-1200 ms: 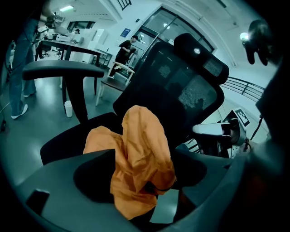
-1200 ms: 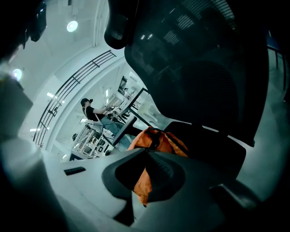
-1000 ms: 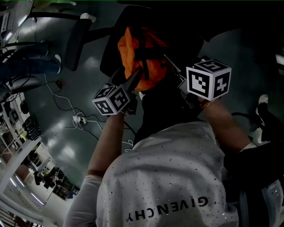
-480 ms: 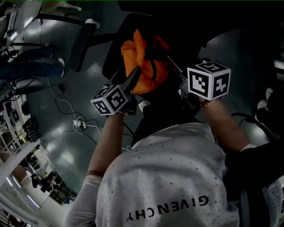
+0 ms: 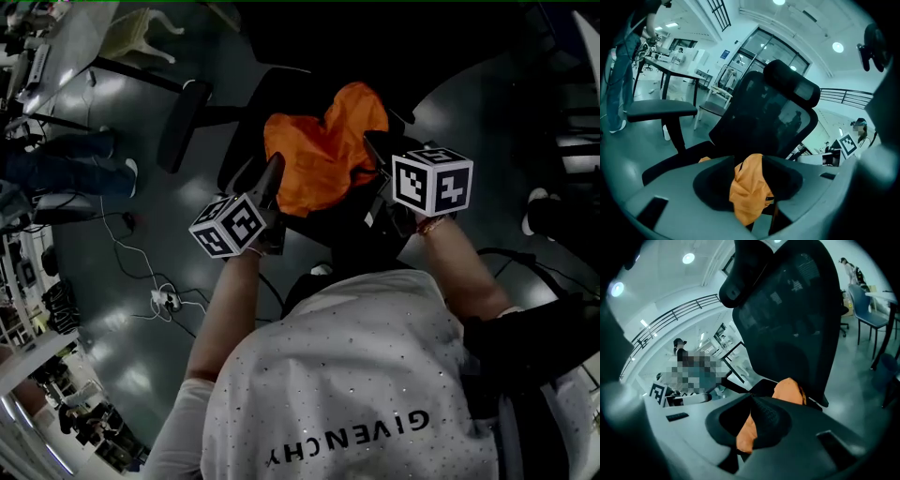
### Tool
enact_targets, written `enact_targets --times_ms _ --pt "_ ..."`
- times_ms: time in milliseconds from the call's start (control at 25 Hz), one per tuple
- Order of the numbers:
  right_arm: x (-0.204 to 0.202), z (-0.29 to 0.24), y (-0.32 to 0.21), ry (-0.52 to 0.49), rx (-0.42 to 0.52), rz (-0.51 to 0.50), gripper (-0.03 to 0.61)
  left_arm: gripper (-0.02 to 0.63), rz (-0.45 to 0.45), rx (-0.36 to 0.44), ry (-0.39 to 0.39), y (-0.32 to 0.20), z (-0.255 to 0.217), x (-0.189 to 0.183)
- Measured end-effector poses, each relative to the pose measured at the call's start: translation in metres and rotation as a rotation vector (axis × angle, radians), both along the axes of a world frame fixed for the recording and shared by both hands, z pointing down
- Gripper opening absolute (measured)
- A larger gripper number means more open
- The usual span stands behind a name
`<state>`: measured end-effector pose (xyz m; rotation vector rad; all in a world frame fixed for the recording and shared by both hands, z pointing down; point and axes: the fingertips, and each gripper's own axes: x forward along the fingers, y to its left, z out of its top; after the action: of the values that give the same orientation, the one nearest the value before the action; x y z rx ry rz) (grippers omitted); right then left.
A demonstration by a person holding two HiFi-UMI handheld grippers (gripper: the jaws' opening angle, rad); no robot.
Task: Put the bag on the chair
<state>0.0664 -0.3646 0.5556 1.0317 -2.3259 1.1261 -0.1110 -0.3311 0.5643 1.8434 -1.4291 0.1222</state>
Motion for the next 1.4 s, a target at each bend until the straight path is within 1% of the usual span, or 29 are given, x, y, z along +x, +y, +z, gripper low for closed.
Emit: enact_targets --times_ms 40,80,120,280,400,480,520,600,720,800,880,960,1000,1160,1240,1320,1400 --pt "-0.001 -0.005 0.002 0.002 0.005 0.010 0.005 0.148 -0.010 0.012 -0.004 0.004 -0.007 -0.004" --pt "-0.002 -0.010 0.005 0.004 0.010 0.019 0.005 0.059 -0.021 0.027 -0.008 0.008 -0.014 -0.008" --pt "-0.001 -0.013 0.008 0.009 0.016 0.026 0.005 0.000 -0.029 0.047 -0.008 0.013 -0.022 -0.010" --pt "0.002 -0.035 0.025 0.036 0.056 0.055 0.005 0.000 -0.018 0.115 0.010 0.031 -0.055 -0.016" --pt "-0.014 -0.054 0.037 0.033 0.091 0.064 0.005 0.000 0.009 0.135 -0.019 0.047 -0.078 -0.031" --pt "-0.025 -0.068 0.045 0.042 0.114 0.061 0.005 0.000 0.030 0.149 -0.011 0.058 -0.093 -0.037" --pt "-0.028 -0.075 0.050 0.051 0.115 0.063 0.005 0.000 0.041 0.159 0.005 0.063 -0.102 -0.038" --pt "-0.036 -0.088 0.063 0.049 0.085 0.070 0.005 0.000 0.063 0.187 0.044 0.078 -0.120 -0.040" --pt "-0.055 -0.105 0.089 -0.041 0.031 0.078 0.005 0.002 0.087 0.256 0.114 0.108 -0.146 -0.043" --pt "-0.067 -0.117 0.105 -0.090 0.045 0.068 0.003 0.000 0.090 0.314 0.174 0.125 -0.164 -0.045" --pt "-0.082 -0.138 0.115 -0.146 0.115 0.039 0.003 0.002 0.095 0.374 0.203 0.138 -0.182 -0.049" --pt "-0.097 -0.160 0.125 -0.191 0.203 0.007 0.005 0.002 0.108 0.421 0.187 0.149 -0.199 -0.055" --pt "-0.102 -0.169 0.130 -0.193 0.243 -0.005 0.005 0.002 0.116 0.437 0.171 0.155 -0.207 -0.058" --pt "-0.114 -0.202 0.149 -0.146 0.383 -0.038 0.005 0.000 0.133 0.487 0.089 0.177 -0.233 -0.069" --pt "-0.113 -0.218 0.163 -0.134 0.431 -0.043 0.003 0.000 0.145 0.504 0.053 0.192 -0.246 -0.071" --pt "-0.107 -0.232 0.178 -0.120 0.463 -0.037 0.003 0.000 0.157 0.520 0.035 0.209 -0.260 -0.070" --pt "-0.097 -0.246 0.186 -0.107 0.494 -0.029 0.003 0.002 0.164 0.555 0.039 0.220 -0.273 -0.066"
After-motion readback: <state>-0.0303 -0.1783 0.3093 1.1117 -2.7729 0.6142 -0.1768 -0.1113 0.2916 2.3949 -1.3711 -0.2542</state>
